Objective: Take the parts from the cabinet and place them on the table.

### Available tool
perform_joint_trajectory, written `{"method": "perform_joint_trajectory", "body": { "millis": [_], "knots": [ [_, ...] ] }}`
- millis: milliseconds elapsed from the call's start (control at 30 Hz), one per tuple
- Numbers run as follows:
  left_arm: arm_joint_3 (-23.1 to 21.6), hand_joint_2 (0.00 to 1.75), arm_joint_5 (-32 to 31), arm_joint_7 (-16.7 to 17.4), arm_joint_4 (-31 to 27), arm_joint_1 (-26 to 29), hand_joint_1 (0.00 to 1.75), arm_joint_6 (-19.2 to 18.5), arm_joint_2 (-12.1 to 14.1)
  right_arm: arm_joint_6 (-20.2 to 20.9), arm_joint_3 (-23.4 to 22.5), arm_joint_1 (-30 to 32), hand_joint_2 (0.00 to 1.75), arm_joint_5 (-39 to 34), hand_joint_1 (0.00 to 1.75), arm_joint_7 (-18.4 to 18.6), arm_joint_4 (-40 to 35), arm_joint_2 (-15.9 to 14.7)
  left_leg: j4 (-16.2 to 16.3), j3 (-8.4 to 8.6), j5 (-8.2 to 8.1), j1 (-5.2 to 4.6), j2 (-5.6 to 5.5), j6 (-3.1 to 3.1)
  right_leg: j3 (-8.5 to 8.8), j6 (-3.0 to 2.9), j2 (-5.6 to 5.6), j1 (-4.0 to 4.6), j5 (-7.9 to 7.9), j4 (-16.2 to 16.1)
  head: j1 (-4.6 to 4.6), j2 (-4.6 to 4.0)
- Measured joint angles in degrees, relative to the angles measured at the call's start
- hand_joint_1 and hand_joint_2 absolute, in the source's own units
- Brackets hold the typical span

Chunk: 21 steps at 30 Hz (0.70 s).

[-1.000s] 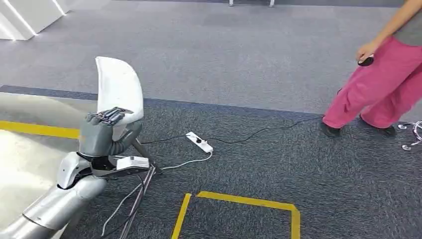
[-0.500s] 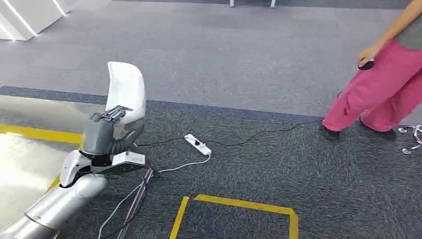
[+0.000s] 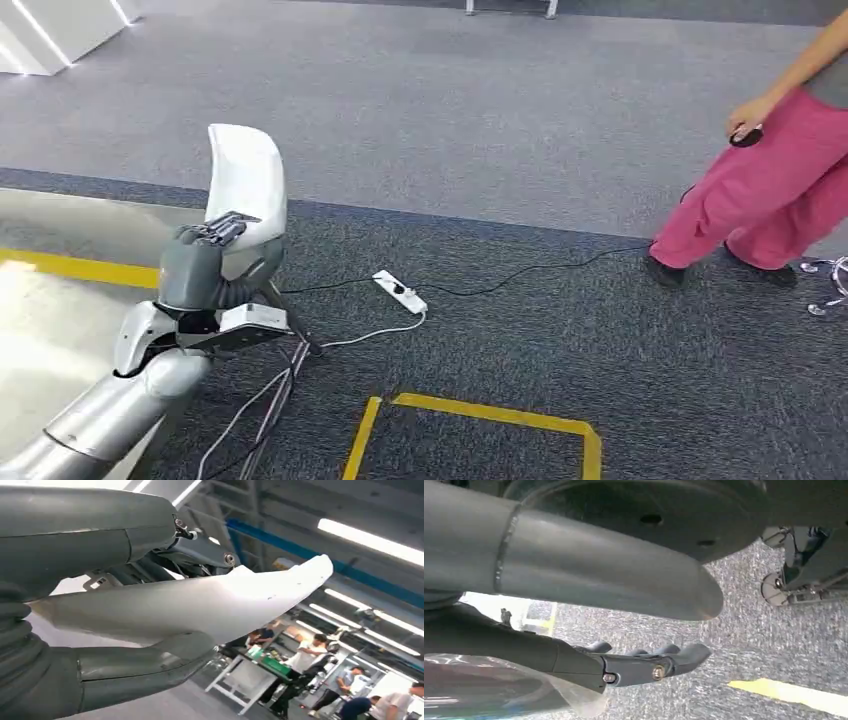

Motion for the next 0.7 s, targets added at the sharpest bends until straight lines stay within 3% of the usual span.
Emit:
{"method": "perform_joint_trajectory", "body": {
  "millis": [33, 67, 100, 233, 333, 433, 467, 533, 567, 600, 667, 700],
  "knots": [
    [0.1, 1.75, 0.0, 0.0, -0.2, 0.2, 1.75, 0.0, 0.0, 0.0, 0.0, -0.1, 0.00, 0.0, 0.00, 0.0, 0.0, 0.0, -0.8, 0.66, 0.42, 0.29, -0.06, 0.02, -0.24, -0.07, -0.06, 0.02, -0.37, 0.1, -0.04, 0.02],
    [0.1, 1.75, 0.0, 0.0, -0.2, 0.0, 1.75, 0.0, 0.0, 0.0, 0.0, 0.0, 0.00, 0.0, 0.00, 0.0, 0.0, 0.0, -1.0, 0.92, 0.33, 0.23, -0.08, -0.59, 0.33, -2.53, -0.03, 0.12, 0.17, -0.7, 0.33, -0.02],
    [0.2, 1.75, -0.1, 0.0, -0.2, 0.0, 1.75, 0.0, 0.0, 0.0, 0.0, -0.1, 0.00, 0.0, 0.00, 0.0, 0.0, 0.0, -1.0, 0.92, 0.34, 0.11, -0.10, -0.56, 0.67, -3.44, -0.03, 0.20, -0.13, -0.6, 0.42, 0.00],
    [0.3, 1.75, -0.1, -0.1, -0.2, 0.2, 1.75, 0.0, 0.0, 0.0, -0.1, -0.1, 0.00, 0.0, 0.00, 0.0, 0.0, 0.0, -1.0, 0.90, 0.31, -0.06, -0.12, -0.25, 0.97, -2.90, -0.04, 0.07, 0.36, -1.1, 0.42, 0.00],
    [0.4, 1.75, -0.1, -0.1, -0.2, 0.3, 1.75, 0.0, 0.1, 0.0, -0.1, -0.1, 0.00, 0.4, 0.00, 0.1, 0.0, 0.0, -1.0, 0.87, 0.27, -0.16, -0.11, 0.11, 1.10, -2.18, -0.04, -0.01, 0.56, -1.4, 0.35, 0.00],
    [0.7, 1.75, 0.1, -0.1, -0.2, 0.3, 1.75, 0.0, 0.2, -0.3, -0.1, -0.2, 0.00, 1.0, 0.00, 0.7, 0.0, 0.0, -0.8, 0.74, 0.19, -0.34, -0.11, 0.36, 1.23, -0.42, -0.04, -0.22, 0.74, -1.8, 0.37, 0.00],
    [0.9, 1.75, 0.1, 0.0, -0.2, 0.3, 1.75, 0.0, 0.3, -0.3, -0.1, -0.2, 0.00, 1.0, 0.00, 0.8, 0.0, 0.2, -0.6, 0.68, 0.00, -0.65, -0.20, 1.30, 1.42, 1.03, -0.14, -0.66, 1.00, -2.4, 0.28, 0.00],
    [1.4, 1.75, 0.4, -0.1, -0.2, 0.4, 1.75, 0.0, 0.9, -0.5, -0.2, -0.4, 0.00, 1.1, 0.00, 1.1, 0.0, 0.4, -2.4, 1.56, 0.88, -0.39, -0.29, 2.16, 1.72, 1.66, -0.23, -0.42, 1.06, -2.9, 0.33, 0.00],
    [1.4, 1.75, 0.4, -0.1, -0.2, 0.4, 1.75, 0.0, 0.8, -0.5, -0.2, -0.5, 0.00, 1.2, 0.00, 1.2, 0.0, 0.4, -3.3, 2.09, 1.32, -0.16, -0.38, 2.41, 0.89, 1.40, -0.07, -0.43, 0.23, -1.7, 0.44, 0.00],
    [1.6, 1.75, 0.4, -0.2, -0.2, 0.2, 1.75, 0.0, 0.8, -0.5, -0.2, -0.6, 0.00, 1.2, 0.00, 1.3, 0.0, 0.4, -3.4, 2.14, 1.56, -0.11, -0.50, 2.78, -0.56, 1.12, 0.03, -0.35, -1.75, 1.4, 0.50, 0.00],
    [1.8, 1.75, 0.4, -0.4, -0.1, 0.3, 1.75, 0.0, 0.9, -0.5, -0.2, -0.6, 0.00, 1.2, 0.00, 1.5, 0.0, 0.4, -3.4, 2.06, 1.54, -0.25, -1.11, 2.78, -5.47, 0.95, 0.10, -0.38, -6.02, 11.3, 0.50, 0.00],
    [1.8, 1.75, 0.4, -0.6, 0.0, 0.4, 1.75, 0.0, 0.8, -0.7, -0.2, -0.6, 0.00, 1.2, 0.00, 1.5, 0.0, 0.4, -3.4, 2.05, 1.52, -0.29, -1.57, 2.74, -7.73, 0.97, 0.11, -0.38, -7.17, 15.5, 0.50, 0.00]
  ]
}}
